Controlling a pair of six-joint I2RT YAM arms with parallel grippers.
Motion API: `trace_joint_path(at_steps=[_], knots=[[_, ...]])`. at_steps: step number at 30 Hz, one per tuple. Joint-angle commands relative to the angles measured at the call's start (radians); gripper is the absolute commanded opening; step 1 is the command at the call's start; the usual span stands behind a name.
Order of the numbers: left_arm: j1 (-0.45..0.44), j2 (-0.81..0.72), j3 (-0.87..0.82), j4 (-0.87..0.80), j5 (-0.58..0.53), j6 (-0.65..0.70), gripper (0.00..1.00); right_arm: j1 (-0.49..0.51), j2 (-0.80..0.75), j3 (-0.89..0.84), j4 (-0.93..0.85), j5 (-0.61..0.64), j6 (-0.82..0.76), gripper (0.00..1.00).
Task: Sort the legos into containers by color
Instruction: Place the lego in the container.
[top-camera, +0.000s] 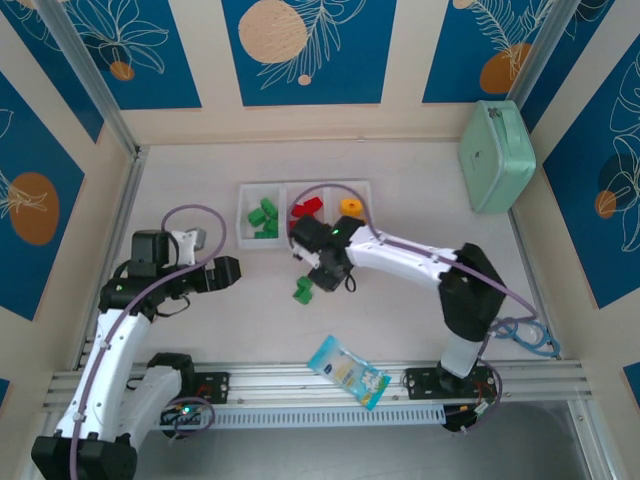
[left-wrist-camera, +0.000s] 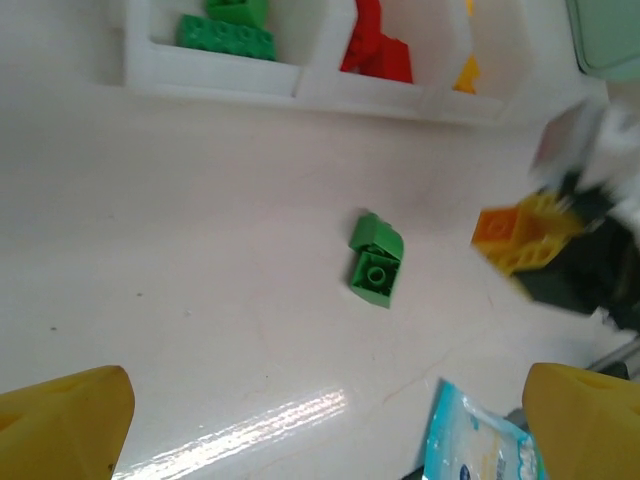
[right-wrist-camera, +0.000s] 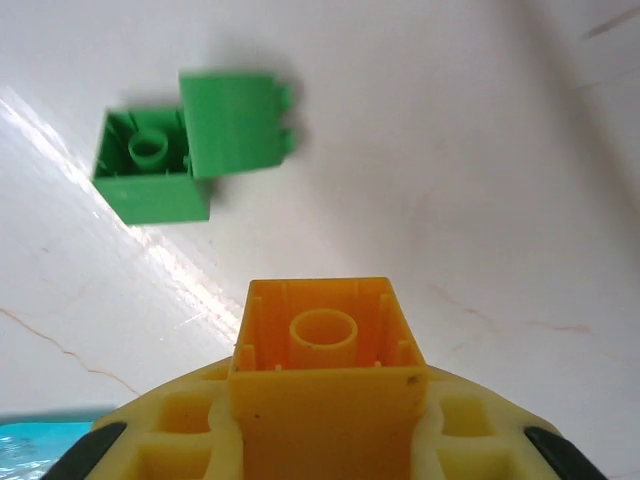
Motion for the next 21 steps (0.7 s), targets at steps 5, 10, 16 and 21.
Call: trace_joint_path(at_steps=[5, 10, 16, 21], knots=[[-0.052, -0.015, -0.009, 0.025, 0.038, 0.020, 0.99, -0.137, -0.091, 0.080, 0.067, -0.031, 0.112, 0.00], [-0.142, -0.032, -0.030, 0.073, 0.111, 0.020, 0.99, -0.298, -0.016, 0.137, 0.109, -0.151, 0.209, 0.00], [-0.219, -0.018, -0.020, 0.047, 0.060, 0.023, 0.99, -0.429, 0.149, 0.294, 0.077, -0.256, 0.295, 0.00], [-0.222, -0.023, -0.026, 0.064, 0.107, 0.021, 0.99, -0.435, 0.267, 0.422, 0.054, -0.247, 0.280, 0.00]])
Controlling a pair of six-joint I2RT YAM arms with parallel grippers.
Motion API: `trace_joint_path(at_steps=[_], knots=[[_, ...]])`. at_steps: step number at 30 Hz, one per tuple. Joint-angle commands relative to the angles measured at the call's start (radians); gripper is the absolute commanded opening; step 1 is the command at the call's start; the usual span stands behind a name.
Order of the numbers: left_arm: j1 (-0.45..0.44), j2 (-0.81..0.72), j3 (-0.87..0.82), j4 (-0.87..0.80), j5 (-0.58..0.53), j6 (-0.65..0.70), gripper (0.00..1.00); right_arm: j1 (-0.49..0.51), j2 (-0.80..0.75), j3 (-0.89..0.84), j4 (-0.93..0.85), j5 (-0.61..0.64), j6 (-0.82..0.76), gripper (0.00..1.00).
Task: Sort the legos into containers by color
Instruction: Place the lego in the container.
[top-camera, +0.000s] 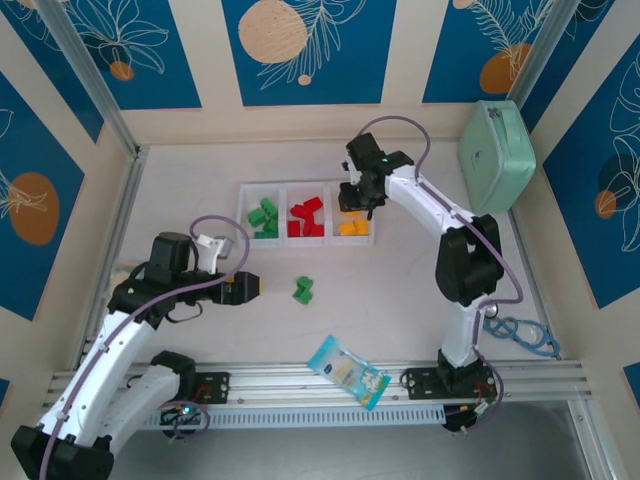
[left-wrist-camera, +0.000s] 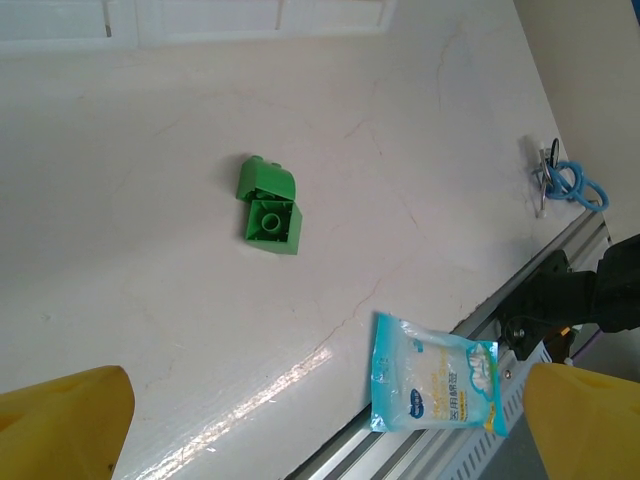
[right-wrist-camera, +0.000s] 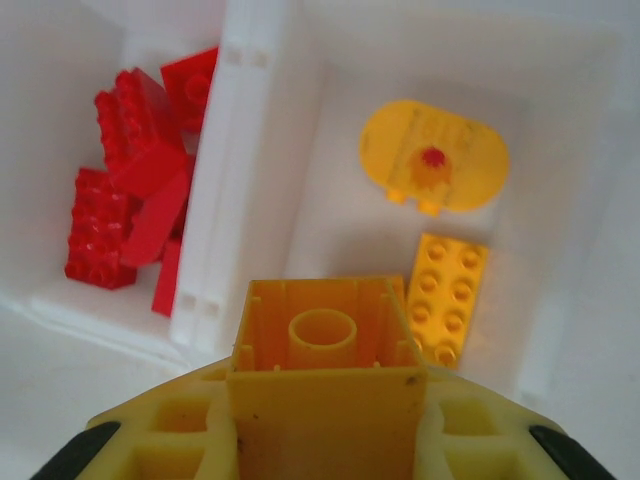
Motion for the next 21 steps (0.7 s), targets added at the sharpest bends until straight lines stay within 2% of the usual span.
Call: trace_joint_path(at_steps=[1, 11, 16, 18, 21], knots=[[-0.012, -0.001, -0.007, 0.020, 0.058, 0.020, 0.99, 0.008, 0.054, 0.087, -0.031, -0.057, 0.019, 0.00], [-0.023, -0.001, -0.004, 0.018, 0.063, 0.024, 0.99, -0.009, 0.206, 0.254, -0.006, -0.073, 0.012, 0.00], [-0.023, 0.000, -0.004, 0.019, 0.064, 0.024, 0.99, -0.024, 0.229, 0.269, -0.006, -0.085, 0.031, 0.00], [-0.024, 0.004, -0.005, 0.016, 0.060, 0.022, 0.99, -0.031, 0.228, 0.260, -0.005, -0.106, 0.040, 0.09], [-0.023, 0.015, -0.003, 0.012, 0.057, 0.022, 0.99, -0.043, 0.206, 0.219, 0.022, -0.137, 0.063, 0.13]])
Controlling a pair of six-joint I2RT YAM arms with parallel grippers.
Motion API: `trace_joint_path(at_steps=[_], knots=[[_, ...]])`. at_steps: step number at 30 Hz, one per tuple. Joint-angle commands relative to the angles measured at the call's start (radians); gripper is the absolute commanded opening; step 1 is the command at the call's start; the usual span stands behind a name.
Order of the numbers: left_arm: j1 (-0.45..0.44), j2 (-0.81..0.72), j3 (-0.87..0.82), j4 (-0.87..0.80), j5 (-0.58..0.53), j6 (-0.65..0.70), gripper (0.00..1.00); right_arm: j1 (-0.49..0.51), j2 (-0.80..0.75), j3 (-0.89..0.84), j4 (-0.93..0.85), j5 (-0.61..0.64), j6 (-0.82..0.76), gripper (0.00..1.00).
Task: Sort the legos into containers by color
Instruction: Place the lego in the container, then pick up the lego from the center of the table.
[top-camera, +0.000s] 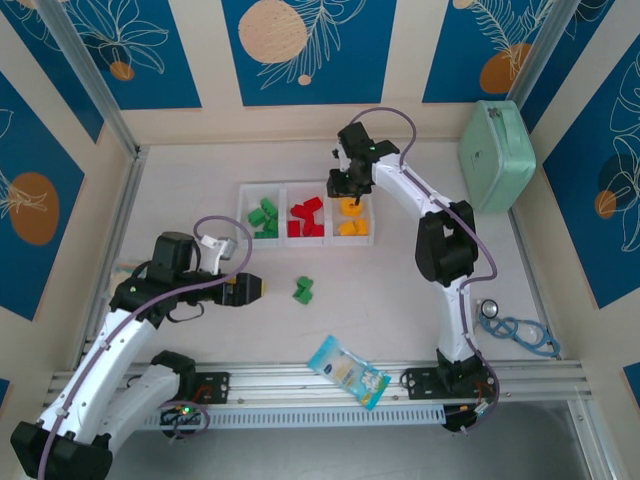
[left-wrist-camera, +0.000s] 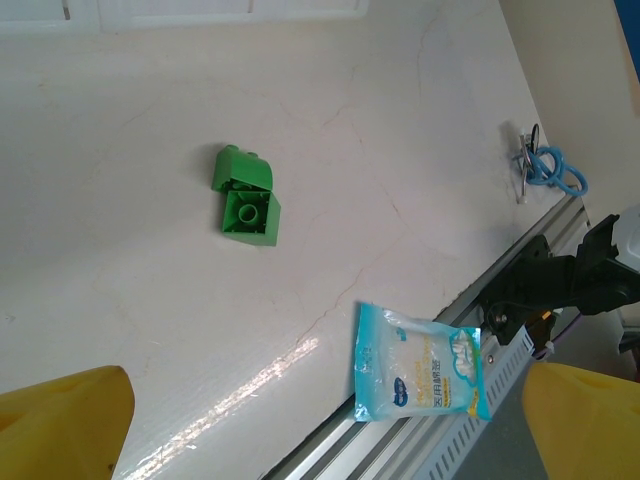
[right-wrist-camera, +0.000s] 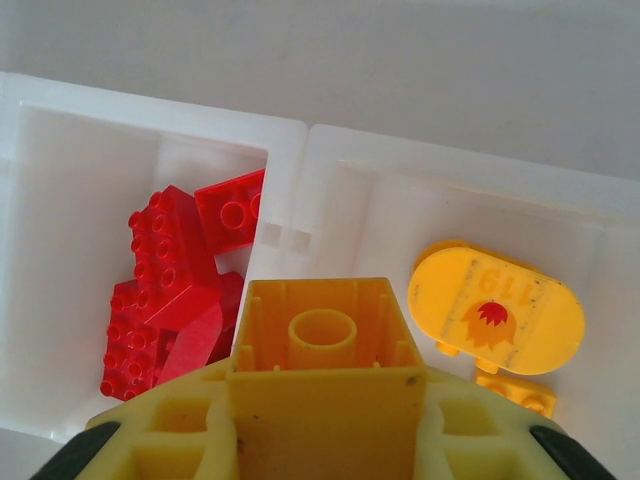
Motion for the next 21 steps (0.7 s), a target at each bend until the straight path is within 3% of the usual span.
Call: trace_joint_path(at_steps=[1, 8, 13, 17, 21], knots=[[-0.007, 0.006, 0.000, 0.007, 0.024, 0.022, 0.99, -0.014, -0.013, -0.030, 0.023, -0.069, 0.034, 0.16], [-0.006, 0.004, 0.002, 0.000, 0.006, 0.022, 0.99, -0.016, -0.057, -0.048, 0.028, -0.103, 0.020, 0.40], [-0.007, 0.016, 0.011, -0.015, -0.005, 0.023, 0.99, 0.014, -0.151, -0.052, 0.015, -0.098, 0.022, 0.79], [-0.007, 0.011, 0.013, -0.018, -0.007, 0.025, 1.00, 0.024, -0.227, -0.046, -0.033, -0.105, 0.042, 0.88], [-0.006, -0.001, 0.011, -0.014, -0.012, 0.023, 0.99, 0.050, -0.366, -0.162, -0.026, -0.120, 0.063, 0.99]])
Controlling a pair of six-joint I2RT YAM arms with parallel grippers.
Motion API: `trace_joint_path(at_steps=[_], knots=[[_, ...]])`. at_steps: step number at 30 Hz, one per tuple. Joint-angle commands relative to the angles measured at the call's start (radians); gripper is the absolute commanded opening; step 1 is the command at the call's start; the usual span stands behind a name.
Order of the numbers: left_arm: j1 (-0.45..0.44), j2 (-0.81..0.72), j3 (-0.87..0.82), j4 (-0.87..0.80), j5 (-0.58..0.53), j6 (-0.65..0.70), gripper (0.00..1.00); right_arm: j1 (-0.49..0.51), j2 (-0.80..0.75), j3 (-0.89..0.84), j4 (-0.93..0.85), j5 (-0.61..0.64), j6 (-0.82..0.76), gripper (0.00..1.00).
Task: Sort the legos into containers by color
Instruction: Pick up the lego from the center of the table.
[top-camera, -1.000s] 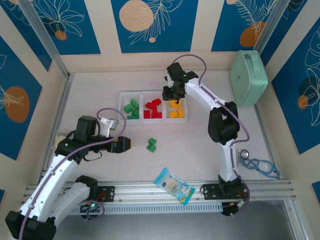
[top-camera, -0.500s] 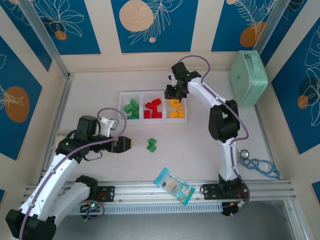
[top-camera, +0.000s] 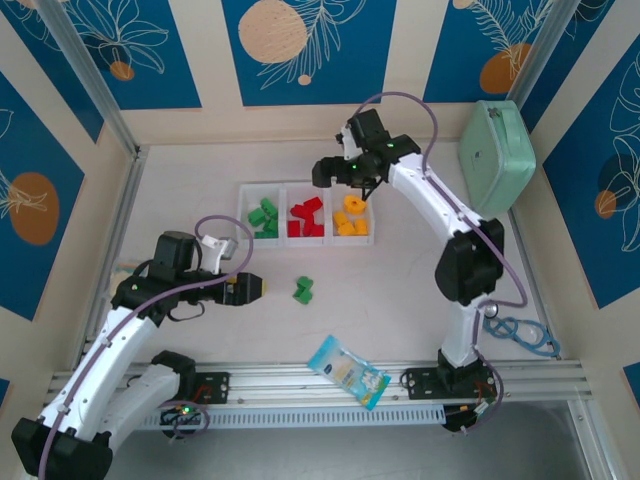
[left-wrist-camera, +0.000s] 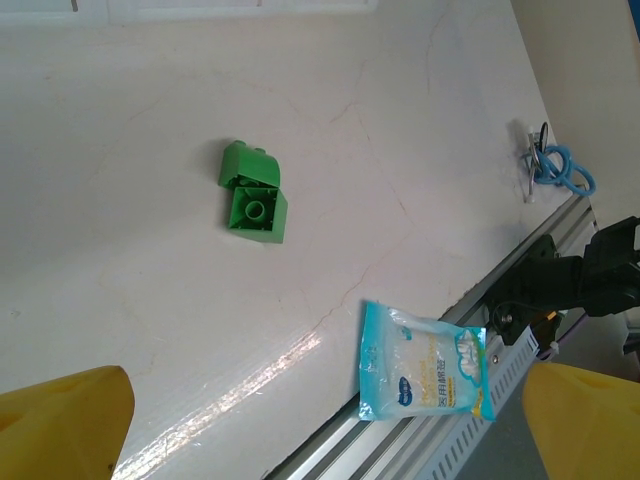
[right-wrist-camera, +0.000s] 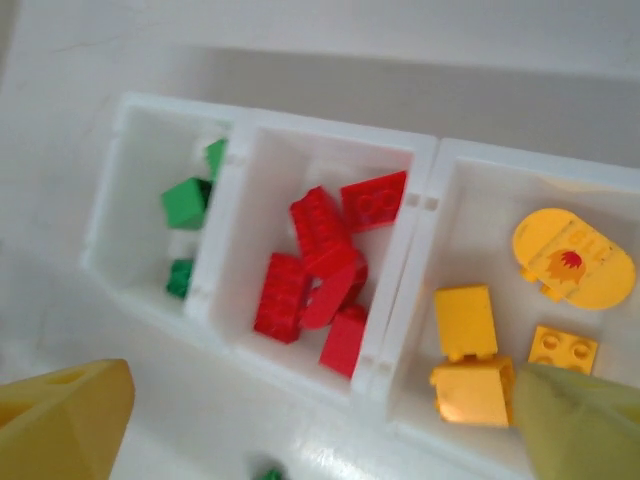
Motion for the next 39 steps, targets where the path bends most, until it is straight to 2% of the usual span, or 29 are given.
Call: trace_joint_path(at_steps=[1, 5, 10, 14, 19, 25, 29, 31, 35, 39], knots=[[-0.007, -0.014, 0.011, -0.013, -0.005, 0.023, 0.99, 0.030, -0.135, -0.111, -0.028, -0.034, 0.023, 1.00], [-0.007, -0.008, 0.012, -0.013, -0.003, 0.021, 0.99, 0.098, -0.279, -0.278, -0.020, 0.026, 0.062, 1.00], [-0.007, 0.014, 0.016, -0.020, -0.002, 0.022, 0.99, 0.232, -0.404, -0.452, 0.015, 0.114, 0.215, 0.99], [-0.007, 0.011, 0.016, -0.019, -0.002, 0.022, 0.99, 0.315, -0.406, -0.543, 0.049, 0.114, 0.329, 0.97], [-0.007, -0.012, 0.018, -0.026, -0.037, 0.017, 0.99, 0.366, -0.316, -0.587, 0.052, 0.115, 0.485, 0.93], [-0.007, -0.015, 0.017, -0.026, -0.038, 0.016, 0.99, 0.391, -0.203, -0.540, -0.015, 0.210, 0.811, 0.97], [-0.007, -0.024, 0.016, -0.026, -0.041, 0.016, 0.99, 0.460, -0.159, -0.529, 0.017, 0.336, 1.089, 0.97], [-0.007, -0.029, 0.017, -0.025, -0.041, 0.017, 0.99, 0.498, -0.102, -0.480, 0.011, 0.381, 1.169, 0.96], [-0.007, -0.040, 0.016, -0.023, -0.034, 0.019, 0.99, 0.526, 0.095, -0.227, -0.238, 0.428, 1.300, 0.94], [-0.007, -0.051, 0.014, -0.020, -0.045, 0.017, 0.99, 0.506, 0.331, 0.079, -0.583, 0.379, 1.435, 0.92]])
